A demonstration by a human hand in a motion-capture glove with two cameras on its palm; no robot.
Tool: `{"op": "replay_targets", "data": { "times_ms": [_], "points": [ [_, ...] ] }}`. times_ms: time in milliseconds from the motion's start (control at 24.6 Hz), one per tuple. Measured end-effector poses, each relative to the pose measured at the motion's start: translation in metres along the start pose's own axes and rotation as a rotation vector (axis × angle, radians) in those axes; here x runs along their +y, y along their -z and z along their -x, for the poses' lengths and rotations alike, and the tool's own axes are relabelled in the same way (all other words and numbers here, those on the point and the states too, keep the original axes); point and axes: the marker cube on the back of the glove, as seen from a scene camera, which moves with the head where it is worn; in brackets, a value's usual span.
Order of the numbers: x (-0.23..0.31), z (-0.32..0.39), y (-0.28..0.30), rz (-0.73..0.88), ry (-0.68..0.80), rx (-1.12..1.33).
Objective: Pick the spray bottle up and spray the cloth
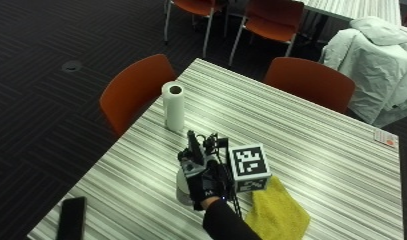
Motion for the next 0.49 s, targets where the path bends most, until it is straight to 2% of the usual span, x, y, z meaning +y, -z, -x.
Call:
{"op": "replay_targets", "data": {
  "times_ms": [488],
  "points": [
    [0.048,-0.083,-0.014,0.004,-0.182,-0.006]
  ]
}}
